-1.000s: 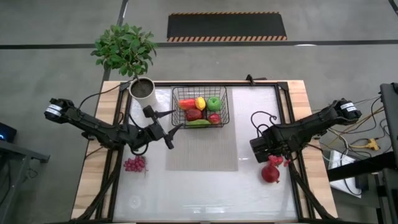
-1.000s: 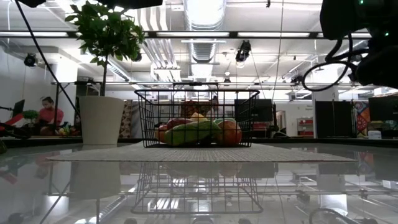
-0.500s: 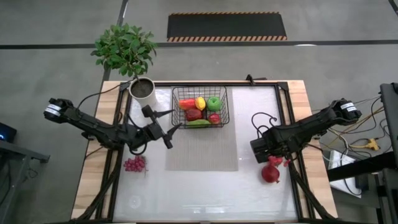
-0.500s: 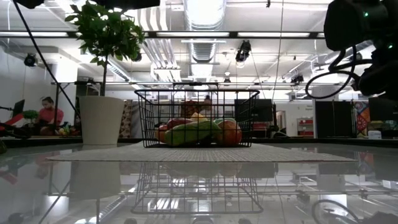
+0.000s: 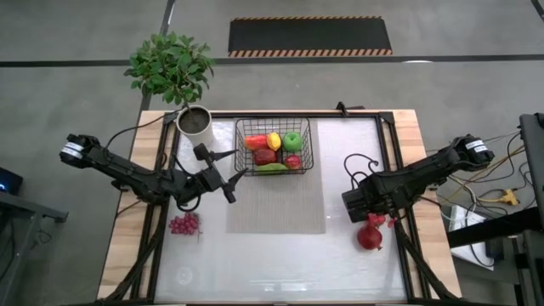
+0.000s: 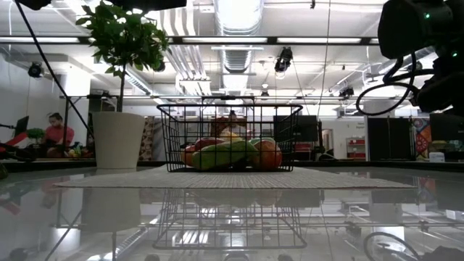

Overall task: Build produce basket
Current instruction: Put the bell pepper into the wire basket

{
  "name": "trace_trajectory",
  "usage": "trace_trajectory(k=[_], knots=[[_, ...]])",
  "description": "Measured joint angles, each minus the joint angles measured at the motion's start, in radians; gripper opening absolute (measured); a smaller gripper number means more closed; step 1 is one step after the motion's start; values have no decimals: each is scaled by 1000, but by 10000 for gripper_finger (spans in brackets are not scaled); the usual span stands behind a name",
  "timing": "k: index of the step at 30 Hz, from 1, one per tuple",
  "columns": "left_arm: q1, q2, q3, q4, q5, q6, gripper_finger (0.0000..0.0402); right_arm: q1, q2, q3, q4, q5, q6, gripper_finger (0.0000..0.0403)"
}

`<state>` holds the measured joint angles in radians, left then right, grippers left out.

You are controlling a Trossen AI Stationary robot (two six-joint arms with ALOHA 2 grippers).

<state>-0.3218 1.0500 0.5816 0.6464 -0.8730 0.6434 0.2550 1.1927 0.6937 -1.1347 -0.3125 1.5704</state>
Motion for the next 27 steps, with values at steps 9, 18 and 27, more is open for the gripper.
trace_trajectory(k=[9, 18, 27], knots=[[0, 0, 7, 12, 1, 18, 269, -63, -1, 119, -1, 240, -131, 249], [0, 0, 7, 35, 4, 18, 269, -164, -1, 367, -11, 531, -447, 247], [0, 23, 5, 34, 5, -74, 269, -223, 0, 551, 175, 717, -982, 247]])
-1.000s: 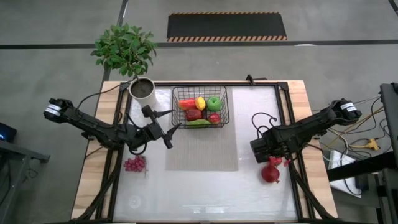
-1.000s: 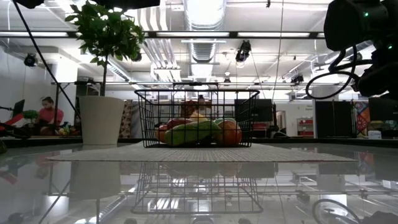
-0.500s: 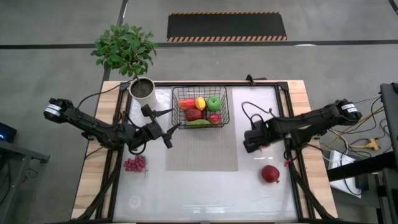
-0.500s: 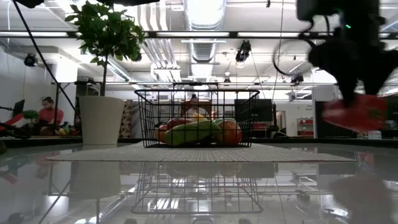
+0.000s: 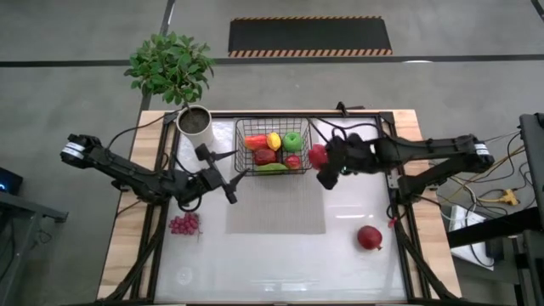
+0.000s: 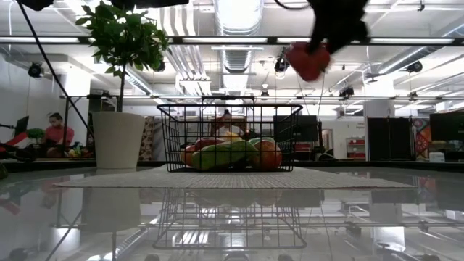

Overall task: Build produce basket
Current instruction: Put the bell pepper into the wire basket

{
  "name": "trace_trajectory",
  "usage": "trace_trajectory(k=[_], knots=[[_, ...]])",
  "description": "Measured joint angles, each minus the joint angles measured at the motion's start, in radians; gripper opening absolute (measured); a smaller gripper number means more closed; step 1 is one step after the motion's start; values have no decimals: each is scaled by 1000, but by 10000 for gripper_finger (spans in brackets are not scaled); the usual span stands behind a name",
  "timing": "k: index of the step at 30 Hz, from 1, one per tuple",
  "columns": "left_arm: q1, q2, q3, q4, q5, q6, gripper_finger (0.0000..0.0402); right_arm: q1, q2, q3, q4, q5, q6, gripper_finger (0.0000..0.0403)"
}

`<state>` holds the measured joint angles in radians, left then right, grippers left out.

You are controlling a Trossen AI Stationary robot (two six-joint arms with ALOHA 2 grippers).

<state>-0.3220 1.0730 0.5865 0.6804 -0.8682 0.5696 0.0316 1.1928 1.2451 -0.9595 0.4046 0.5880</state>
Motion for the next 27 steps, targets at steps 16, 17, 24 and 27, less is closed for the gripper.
trace_trajectory(k=[16, 17, 24, 27], knots=[[1, -27, 2, 25, 0, 67, 269, -202, 316, 441, -26, -309, -511, 247], [1, -30, 0, 27, 0, 67, 269, -208, 353, 482, -76, -309, -567, 247], [1, -24, -31, 18, -1, 64, 269, -281, 590, 742, -373, -300, -871, 247], [1, -24, -31, 19, 0, 64, 269, -314, 660, 823, -408, -300, -948, 247]])
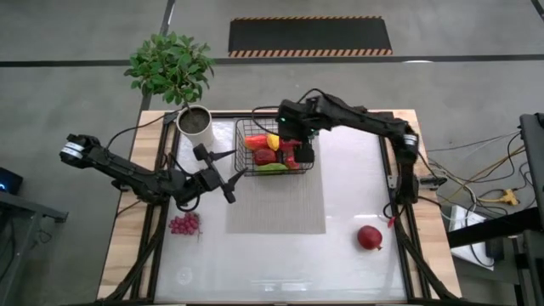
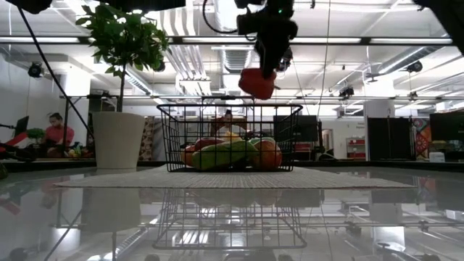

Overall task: Build produce basket
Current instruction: Put the bell pepper into the wire basket

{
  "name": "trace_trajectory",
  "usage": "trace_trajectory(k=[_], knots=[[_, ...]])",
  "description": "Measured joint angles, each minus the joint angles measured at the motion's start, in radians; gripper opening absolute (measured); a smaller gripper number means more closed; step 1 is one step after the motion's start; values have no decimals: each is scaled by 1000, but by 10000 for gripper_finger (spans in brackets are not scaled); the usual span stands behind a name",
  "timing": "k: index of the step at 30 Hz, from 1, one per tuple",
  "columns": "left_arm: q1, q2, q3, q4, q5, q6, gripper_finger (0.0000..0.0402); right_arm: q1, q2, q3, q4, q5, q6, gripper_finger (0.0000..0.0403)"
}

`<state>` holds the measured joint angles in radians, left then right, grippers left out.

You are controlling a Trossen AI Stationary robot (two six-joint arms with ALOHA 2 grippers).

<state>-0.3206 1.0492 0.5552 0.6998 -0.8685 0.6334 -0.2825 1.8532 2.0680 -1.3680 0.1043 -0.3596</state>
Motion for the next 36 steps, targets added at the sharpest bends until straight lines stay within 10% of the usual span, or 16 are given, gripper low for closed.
trace_trajectory(k=[36], knots=[[0, 1, 0, -1, -1, 2, 269, -85, 261, 52, 84, -138, -306, 247]])
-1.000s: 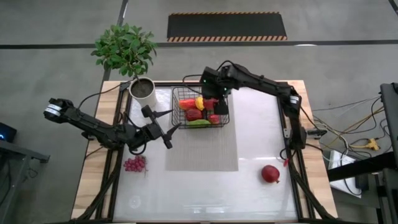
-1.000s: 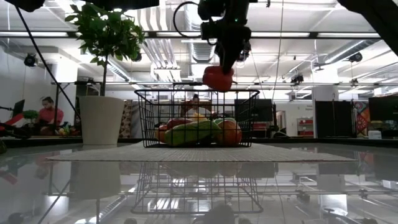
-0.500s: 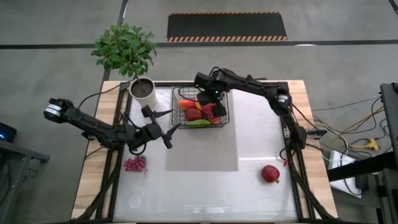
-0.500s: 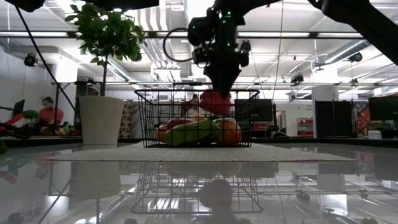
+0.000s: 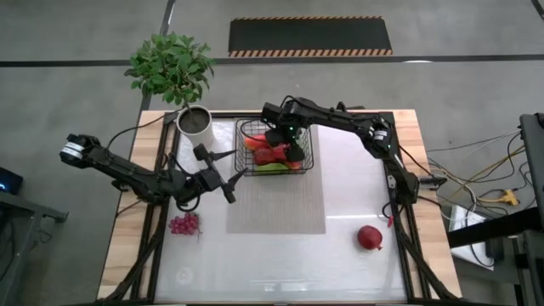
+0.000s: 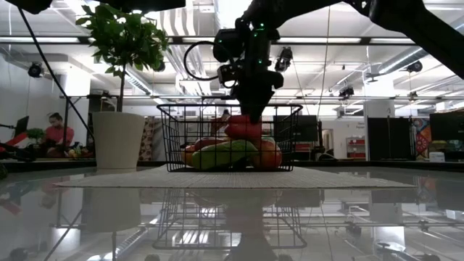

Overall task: Build produce basket
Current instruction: Put the bell pepper into the wire basket, then put the pomegranate into the wire basket

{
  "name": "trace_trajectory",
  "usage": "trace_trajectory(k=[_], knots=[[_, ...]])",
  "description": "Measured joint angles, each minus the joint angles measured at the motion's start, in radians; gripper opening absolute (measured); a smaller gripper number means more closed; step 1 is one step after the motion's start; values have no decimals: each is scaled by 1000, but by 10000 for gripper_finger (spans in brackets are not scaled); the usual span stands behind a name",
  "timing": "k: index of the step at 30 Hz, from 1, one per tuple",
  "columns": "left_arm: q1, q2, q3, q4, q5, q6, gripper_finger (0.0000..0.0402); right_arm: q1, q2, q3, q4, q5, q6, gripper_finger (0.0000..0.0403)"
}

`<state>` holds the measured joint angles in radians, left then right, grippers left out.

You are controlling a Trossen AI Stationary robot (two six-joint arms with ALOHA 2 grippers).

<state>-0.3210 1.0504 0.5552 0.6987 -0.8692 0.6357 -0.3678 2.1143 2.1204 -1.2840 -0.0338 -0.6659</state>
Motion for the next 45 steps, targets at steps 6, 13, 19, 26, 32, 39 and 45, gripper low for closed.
trace_trajectory(k=[6, 13, 19, 26, 32, 39, 45], knots=[[0, 0, 0, 0, 0, 0, 269, 1, 0, 0, 15, 0, 0, 247], [0, 0, 0, 0, 0, 0, 269, 1, 0, -2, 26, 3, 29, 278], [0, 0, 0, 0, 0, 0, 269, 1, 0, -3, 33, 10, 55, 318], [-1, 0, 0, 0, 0, 0, 269, 1, 0, 0, 29, 10, 56, 339], [0, 0, 0, 0, 0, 0, 269, 3, -1, 59, -20, 58, 56, 328], [0, 0, 0, 0, 0, 0, 269, 14, -4, 108, -23, 62, 55, 269], [0, 0, 0, 0, 0, 9, 269, 65, -61, 129, -21, 55, 247, 172]])
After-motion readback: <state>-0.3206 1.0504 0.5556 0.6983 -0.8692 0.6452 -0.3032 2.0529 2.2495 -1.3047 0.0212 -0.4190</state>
